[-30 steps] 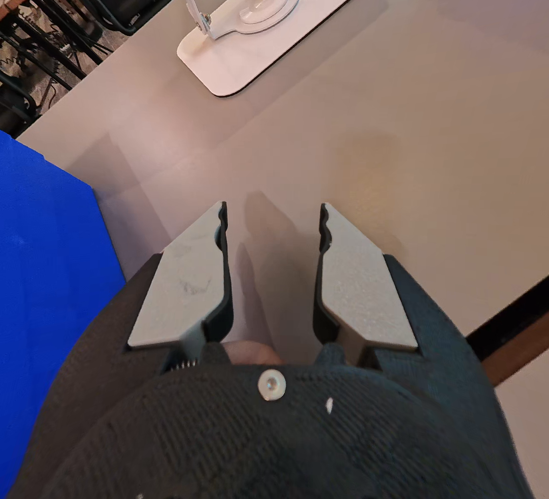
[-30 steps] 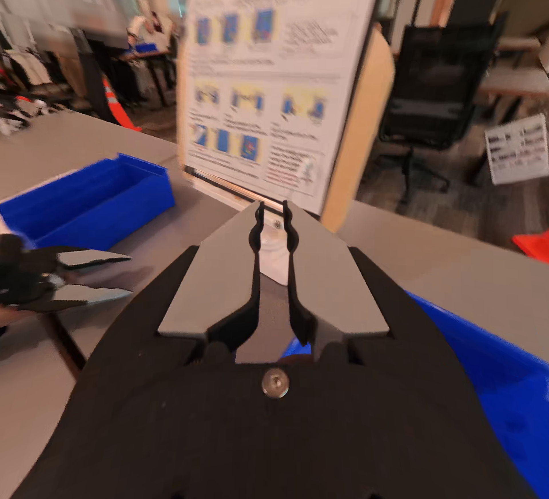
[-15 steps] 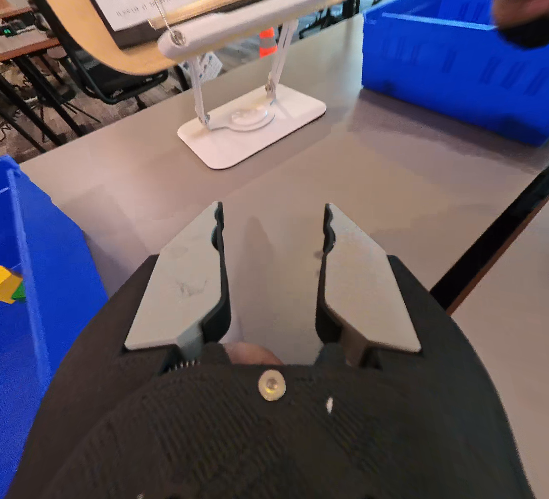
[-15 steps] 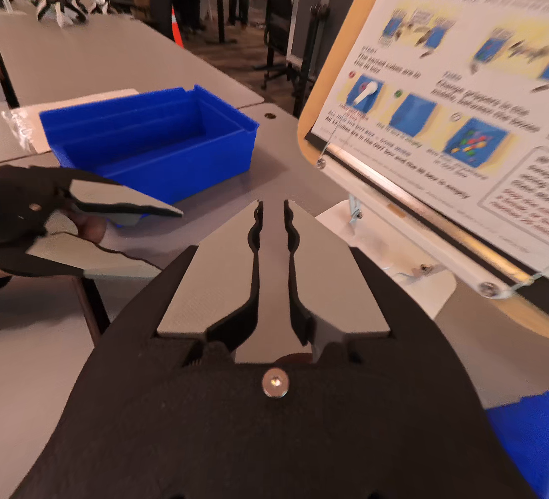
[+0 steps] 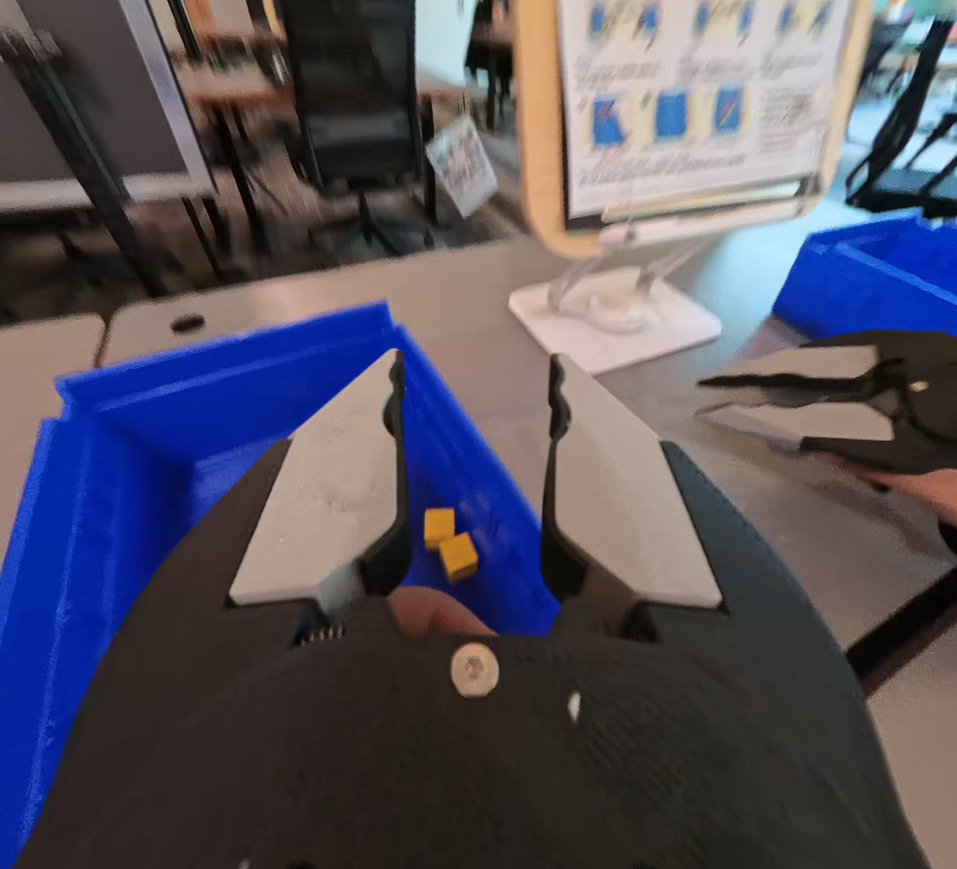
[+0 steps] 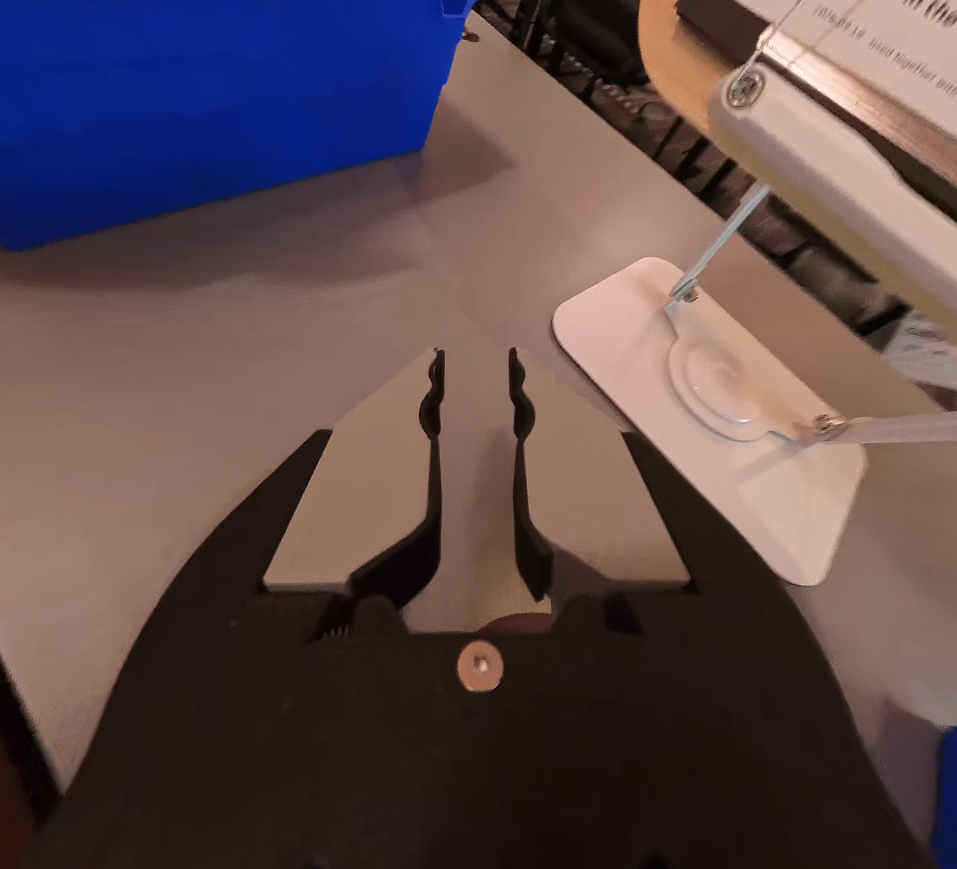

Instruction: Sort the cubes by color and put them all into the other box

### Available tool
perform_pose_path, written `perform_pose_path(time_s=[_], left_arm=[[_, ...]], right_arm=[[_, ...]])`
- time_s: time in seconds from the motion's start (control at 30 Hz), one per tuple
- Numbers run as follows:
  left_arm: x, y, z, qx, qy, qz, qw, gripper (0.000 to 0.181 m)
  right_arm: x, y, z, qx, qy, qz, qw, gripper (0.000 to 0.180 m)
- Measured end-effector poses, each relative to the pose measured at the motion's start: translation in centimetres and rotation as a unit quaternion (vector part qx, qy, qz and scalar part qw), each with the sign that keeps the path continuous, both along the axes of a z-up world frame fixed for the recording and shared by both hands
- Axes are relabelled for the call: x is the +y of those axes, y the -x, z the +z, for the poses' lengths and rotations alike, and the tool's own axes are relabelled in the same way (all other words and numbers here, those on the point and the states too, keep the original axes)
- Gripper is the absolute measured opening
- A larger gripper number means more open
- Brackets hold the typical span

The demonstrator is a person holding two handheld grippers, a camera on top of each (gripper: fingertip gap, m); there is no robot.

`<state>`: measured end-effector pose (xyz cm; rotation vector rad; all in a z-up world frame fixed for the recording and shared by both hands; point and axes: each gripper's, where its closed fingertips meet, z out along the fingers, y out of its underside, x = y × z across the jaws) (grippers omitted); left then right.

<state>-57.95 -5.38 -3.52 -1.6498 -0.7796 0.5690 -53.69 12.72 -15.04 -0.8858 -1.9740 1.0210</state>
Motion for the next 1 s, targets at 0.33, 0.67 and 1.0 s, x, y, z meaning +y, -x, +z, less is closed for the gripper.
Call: perform_pose_path(time_s=[0.33,0.67,1.0], left_arm=[[-3.1,8.7,-12.1,-0.156,0.189,0.04,0.969,0.046],[-3.0,9.6,-15.4,-0.17,0.291,0.017,0.941,0.051],[-2.7,10.3,-17.7,-0.174,0.3,0.011,0.938,0.037]], right_arm=[[0.2,0.5,-1.6,0.026,-0.064,-0.01,0.998,0.018],[0.2,0.8,-2.0,0.013,-0.047,-0.013,0.999,0.018],[-0.1,0.6,-1.9,0.018,-0.053,-0.01,0.998,0.016]])
